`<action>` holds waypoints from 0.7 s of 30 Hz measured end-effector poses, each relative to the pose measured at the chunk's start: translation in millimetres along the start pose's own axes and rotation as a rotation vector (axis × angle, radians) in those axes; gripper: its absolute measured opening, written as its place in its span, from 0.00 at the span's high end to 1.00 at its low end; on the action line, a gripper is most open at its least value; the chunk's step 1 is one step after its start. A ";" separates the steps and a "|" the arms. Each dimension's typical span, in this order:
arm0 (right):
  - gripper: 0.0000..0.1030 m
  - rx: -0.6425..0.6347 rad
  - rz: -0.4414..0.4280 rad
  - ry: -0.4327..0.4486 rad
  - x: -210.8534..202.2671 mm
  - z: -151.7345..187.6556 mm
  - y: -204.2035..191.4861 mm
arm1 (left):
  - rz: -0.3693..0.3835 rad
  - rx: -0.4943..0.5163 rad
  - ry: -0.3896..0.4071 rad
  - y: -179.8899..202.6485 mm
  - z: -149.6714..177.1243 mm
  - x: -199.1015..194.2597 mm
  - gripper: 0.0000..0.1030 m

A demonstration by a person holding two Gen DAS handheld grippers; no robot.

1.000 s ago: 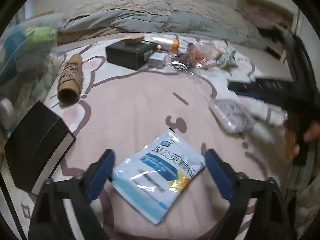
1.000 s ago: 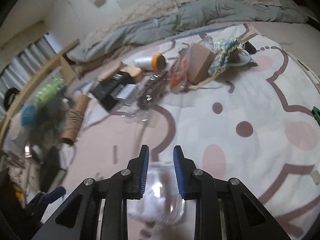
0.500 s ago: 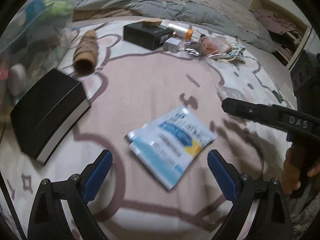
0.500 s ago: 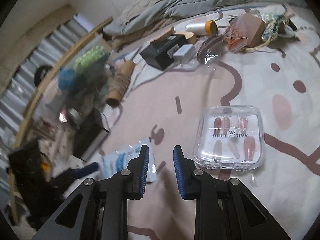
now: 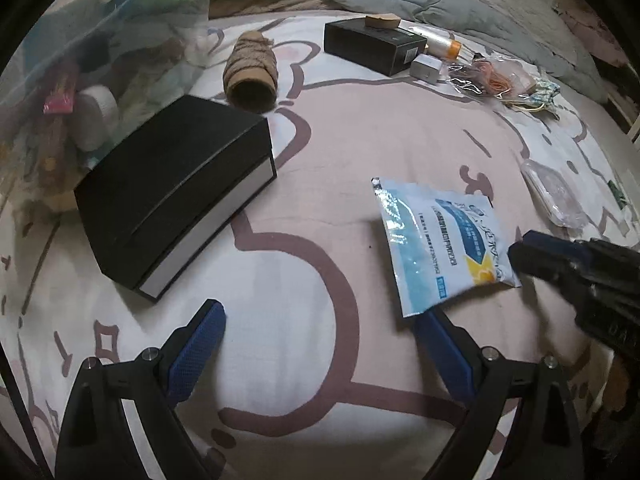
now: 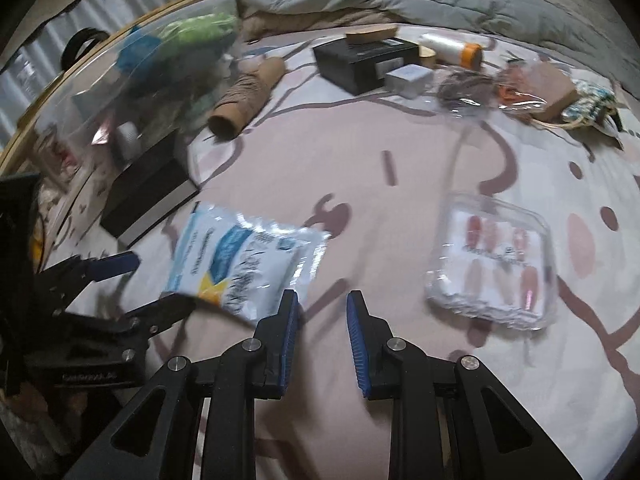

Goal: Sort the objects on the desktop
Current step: 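Lower the right tool over the clear nail-tip box while the left tool approaches the blue-printed sachet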

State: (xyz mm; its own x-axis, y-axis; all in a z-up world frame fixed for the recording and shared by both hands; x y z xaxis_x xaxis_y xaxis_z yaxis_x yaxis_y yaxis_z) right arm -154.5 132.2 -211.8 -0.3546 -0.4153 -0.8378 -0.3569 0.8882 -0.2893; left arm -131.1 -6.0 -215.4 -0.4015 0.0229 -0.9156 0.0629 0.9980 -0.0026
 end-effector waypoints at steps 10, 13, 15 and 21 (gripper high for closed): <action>0.75 0.198 -0.007 0.050 -15.3 -6.1 41.2 | 0.193 0.023 0.148 28.6 -19.3 -34.8 0.06; 0.75 0.226 0.016 0.061 -21.1 -7.2 49.7 | 0.198 0.034 0.182 41.4 -23.7 -36.3 0.06; 0.75 0.235 -0.004 0.074 -25.3 -9.1 49.7 | 0.182 0.022 0.200 47.8 -25.1 -34.6 0.06; 0.75 0.293 -0.091 0.213 -57.1 -26.3 59.7 | 0.107 0.022 0.220 68.6 -31.5 -24.0 0.06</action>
Point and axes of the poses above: each gripper's, at about its wrist camera, not at the fingertips, and x roughly the way its jaws point, y to its right, z to its underside, the point moved 8 cm from there along x, roughly the way its jaws point, and after that the axes turned 3 degrees about -y, right-handed, at the moved point
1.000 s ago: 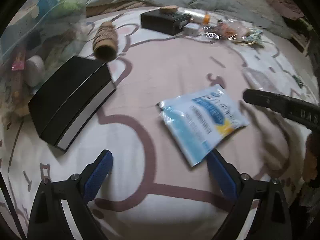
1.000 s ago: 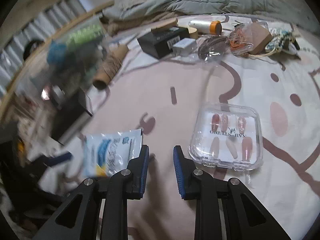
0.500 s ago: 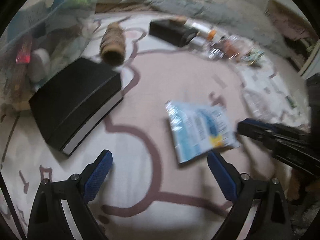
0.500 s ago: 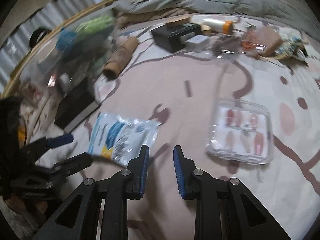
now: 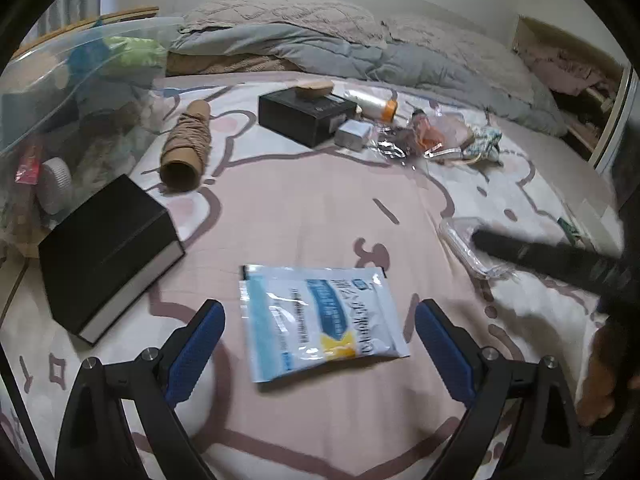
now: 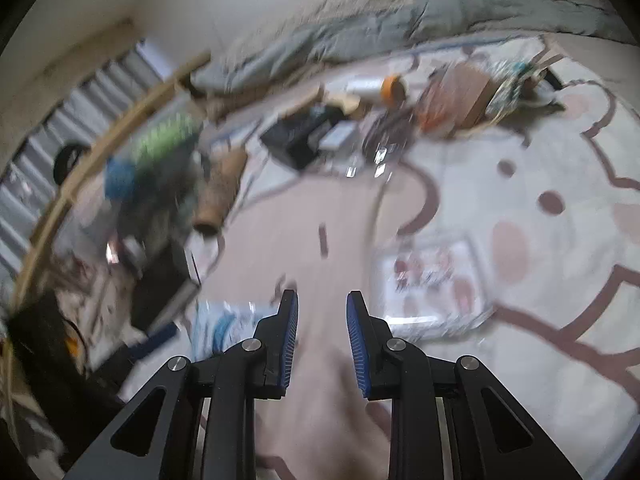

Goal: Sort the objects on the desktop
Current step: 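Lower the right tool over the clear nail-tip box while the left tool approaches the blue-printed sachet, then close the right tool on the nail-tip box while the left tool grips the blue-printed sachet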

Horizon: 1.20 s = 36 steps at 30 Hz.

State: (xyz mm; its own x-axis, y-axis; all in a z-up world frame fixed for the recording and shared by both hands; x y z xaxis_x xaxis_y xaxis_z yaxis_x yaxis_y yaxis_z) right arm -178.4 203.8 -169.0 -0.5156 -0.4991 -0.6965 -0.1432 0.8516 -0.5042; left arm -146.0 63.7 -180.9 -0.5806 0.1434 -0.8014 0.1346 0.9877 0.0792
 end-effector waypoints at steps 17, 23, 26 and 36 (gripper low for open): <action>0.03 -0.060 0.193 0.108 -14.9 -19.3 37.1 | -0.096 -0.020 -0.075 -5.1 12.4 37.1 0.00; 0.03 -0.132 0.268 0.027 9.2 -15.9 43.9 | -0.077 -0.005 -0.080 -3.5 13.7 38.7 0.00; 0.03 -0.157 0.294 -0.015 21.4 -11.5 46.6 | -0.065 0.011 -0.085 1.4 15.0 38.6 0.00; 0.03 -0.148 0.370 -0.087 40.7 -4.8 54.7 | -0.078 0.027 -0.091 4.4 16.3 44.7 0.00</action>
Point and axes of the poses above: each gripper's, at about its wrist camera, not at the fingertips, and x roughly the way its jaws point, y to its right, z to its underside, the point moved 8 cm from there along x, roughly the way its jaws point, and after that the axes turned 3 degrees about -y, right-handed, at the moved point
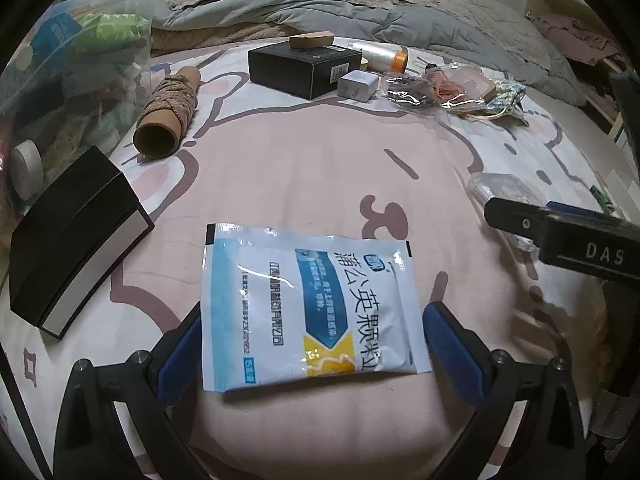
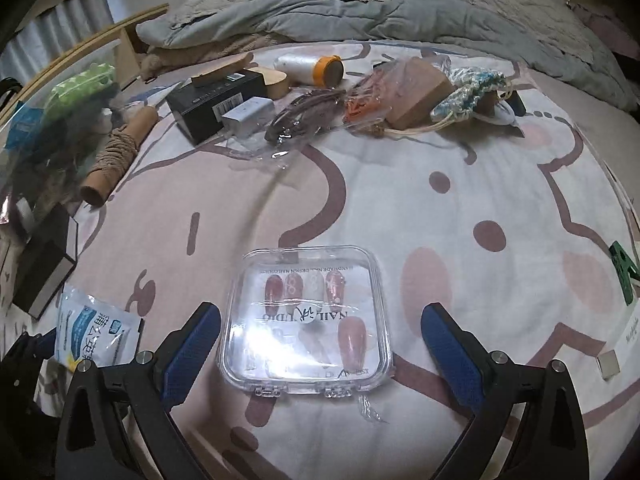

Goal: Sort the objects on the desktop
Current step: 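Close the right tool on the nail-tip box while the left tool grips the blue-printed sachet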

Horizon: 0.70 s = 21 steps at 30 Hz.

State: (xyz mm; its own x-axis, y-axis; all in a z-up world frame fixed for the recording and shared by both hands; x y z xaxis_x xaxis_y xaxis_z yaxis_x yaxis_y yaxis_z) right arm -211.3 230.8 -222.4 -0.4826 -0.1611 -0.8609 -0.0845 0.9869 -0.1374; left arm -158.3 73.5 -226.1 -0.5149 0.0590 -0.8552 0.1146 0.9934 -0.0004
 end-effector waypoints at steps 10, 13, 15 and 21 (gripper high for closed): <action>0.07 -0.025 0.055 -0.021 3.5 1.9 -2.9 | -0.008 -0.002 0.012 -0.8 -2.8 5.3 0.00; 0.16 -0.020 0.049 -0.018 1.4 1.9 -3.3 | -0.003 -0.005 0.009 0.0 -2.6 4.7 0.00; 0.23 -0.031 0.042 -0.017 0.1 2.6 -5.6 | -0.001 -0.004 0.011 0.0 -1.9 3.1 0.03; 0.26 -0.040 0.039 -0.015 0.1 2.4 -8.8 | -0.007 0.007 0.047 0.8 -0.5 -5.6 0.18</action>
Point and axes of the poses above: each gripper's, at about its wrist camera, not at the fingertips, and x roughly the way its jaws point, y to its right, z to its underside, the point moved 8 cm from there along x, roughly the way its jaws point, and after that the axes turned 3 degrees about -y, right-handed, at the moved point
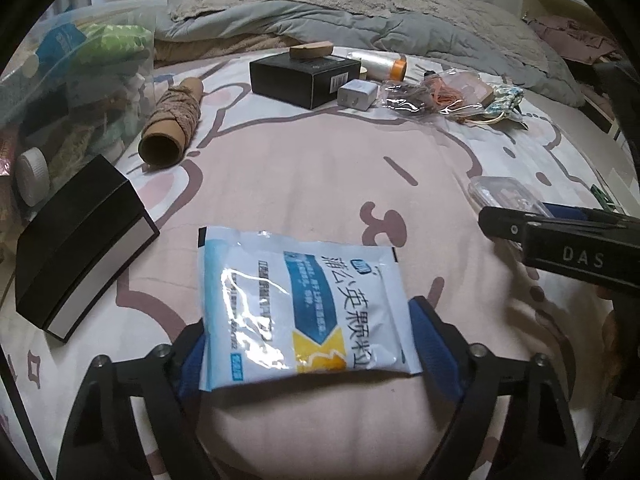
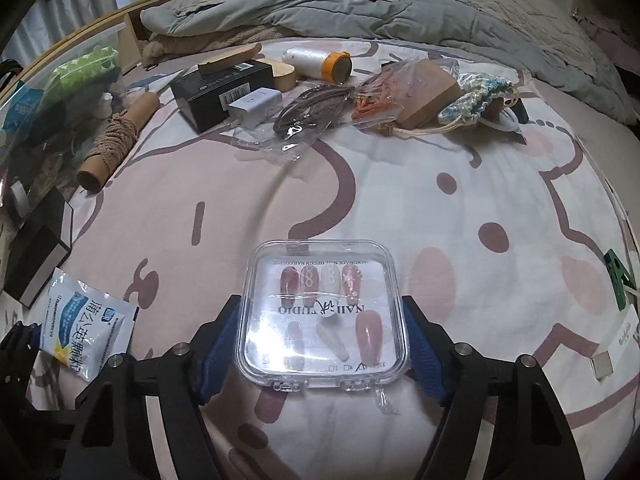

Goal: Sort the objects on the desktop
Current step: 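Close the right tool on the nail-tip box while the left tool grips the blue-printed sachet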

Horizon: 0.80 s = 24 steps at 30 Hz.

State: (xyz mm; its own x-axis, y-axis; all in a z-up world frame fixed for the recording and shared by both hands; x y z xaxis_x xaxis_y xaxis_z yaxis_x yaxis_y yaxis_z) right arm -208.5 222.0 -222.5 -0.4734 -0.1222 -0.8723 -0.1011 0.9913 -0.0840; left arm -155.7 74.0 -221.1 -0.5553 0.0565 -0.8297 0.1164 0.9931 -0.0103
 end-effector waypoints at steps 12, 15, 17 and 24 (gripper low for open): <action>0.26 0.022 -0.021 0.008 -1.8 -0.7 1.1 | 0.034 -0.031 0.015 -7.9 -3.6 -8.3 0.30; 0.26 0.029 -0.026 0.010 -2.6 -0.8 1.6 | 0.035 -0.033 0.016 -8.2 -3.9 -9.1 0.31; 0.26 0.033 -0.030 0.011 -3.3 -0.6 2.2 | 0.037 -0.038 0.021 -9.3 -4.6 -11.2 0.31; 0.26 0.058 -0.037 0.017 -7.9 0.1 6.3 | 0.033 -0.062 0.038 -18.2 -10.0 -18.7 0.31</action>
State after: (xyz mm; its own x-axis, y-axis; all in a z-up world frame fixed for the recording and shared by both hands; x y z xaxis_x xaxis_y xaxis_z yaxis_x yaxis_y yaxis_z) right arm -205.2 229.2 -216.2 -0.4851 -0.1595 -0.8598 -0.0682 0.9871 -0.1446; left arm -155.6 55.9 -199.8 -0.5833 0.0919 -0.8070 0.0845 0.9950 0.0522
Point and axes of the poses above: each gripper's, at about its wrist camera, not at the fingertips, and x roughly the way its jaws point, y to its right, z to its underside, the point moved 8 cm from there along x, roughly the way its jaws point, and after that the axes turned 3 degrees about -y, right-handed, at the moved point
